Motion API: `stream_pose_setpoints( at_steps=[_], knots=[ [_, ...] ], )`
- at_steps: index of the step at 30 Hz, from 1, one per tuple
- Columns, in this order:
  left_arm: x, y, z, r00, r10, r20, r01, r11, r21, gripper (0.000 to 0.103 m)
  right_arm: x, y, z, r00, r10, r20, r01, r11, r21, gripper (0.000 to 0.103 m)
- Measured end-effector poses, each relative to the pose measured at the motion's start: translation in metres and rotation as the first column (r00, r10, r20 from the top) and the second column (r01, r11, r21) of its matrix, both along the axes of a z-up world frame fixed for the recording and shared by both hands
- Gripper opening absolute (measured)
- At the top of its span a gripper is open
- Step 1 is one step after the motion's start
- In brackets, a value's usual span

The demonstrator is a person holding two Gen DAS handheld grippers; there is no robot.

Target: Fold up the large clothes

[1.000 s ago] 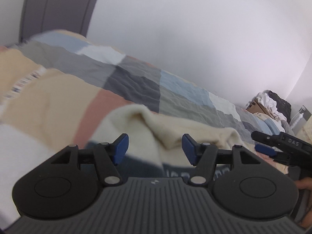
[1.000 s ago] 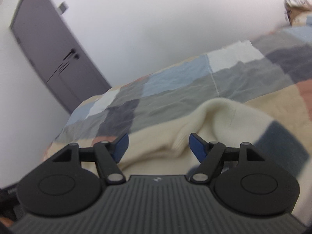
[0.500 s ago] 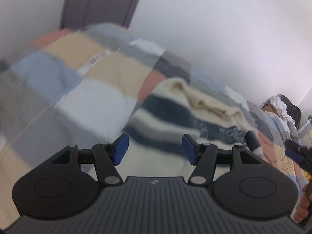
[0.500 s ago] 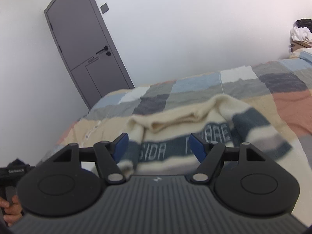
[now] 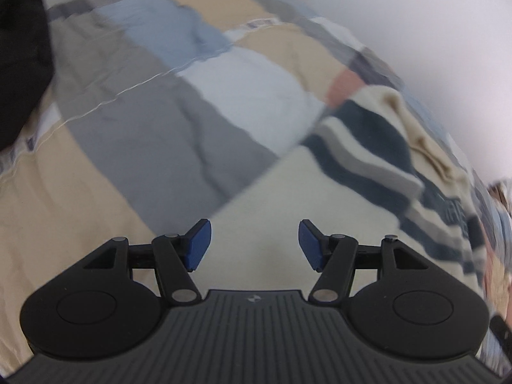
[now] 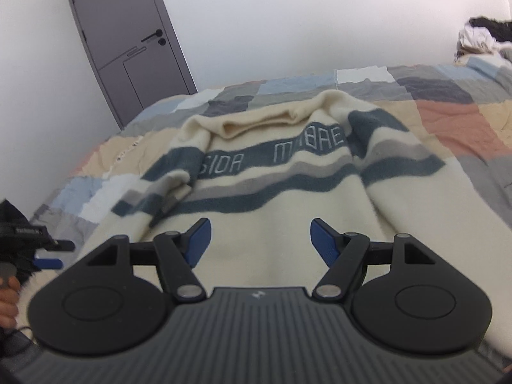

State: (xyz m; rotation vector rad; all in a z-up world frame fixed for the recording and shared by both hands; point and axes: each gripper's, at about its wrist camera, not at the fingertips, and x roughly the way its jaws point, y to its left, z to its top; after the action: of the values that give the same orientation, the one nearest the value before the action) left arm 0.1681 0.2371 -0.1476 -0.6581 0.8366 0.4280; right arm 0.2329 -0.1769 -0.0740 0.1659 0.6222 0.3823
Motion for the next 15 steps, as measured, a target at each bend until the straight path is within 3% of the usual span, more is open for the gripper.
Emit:
stream_pose_setpoints(
  at_steps=[5, 8, 11, 15],
  knots=[
    [0.006, 0.014, -0.017, 0.998, 0.054, -0.039, -0.058, 0.993, -0.099, 0.066, 0.005, 0.008, -0.008, 0.999, 0.044, 0.023, -0.042, 0.998, -0.054, 0.071],
    [0.013, 0.016, -0.024, 0.995, 0.069, -0.07, -0.075, 0.994, -0.086, 0.066, 0.014, 0.008, -0.015, 0.999, 0.05, -0.004, -0.05, 0.998, -0.04, 0.071],
    [0.02, 0.023, -0.027, 0.989, 0.088, -0.118, -0.091, 0.995, -0.027, 0.066, 0.018, 0.006, -0.019, 0.999, 0.042, -0.022, -0.043, 0.999, -0.028, 0.071],
    [0.023, 0.024, -0.031, 0.988, 0.059, -0.144, -0.066, 0.997, -0.042, 0.066, 0.019, 0.002, -0.022, 0.998, 0.042, -0.045, -0.042, 0.999, 0.0, 0.071]
  ],
)
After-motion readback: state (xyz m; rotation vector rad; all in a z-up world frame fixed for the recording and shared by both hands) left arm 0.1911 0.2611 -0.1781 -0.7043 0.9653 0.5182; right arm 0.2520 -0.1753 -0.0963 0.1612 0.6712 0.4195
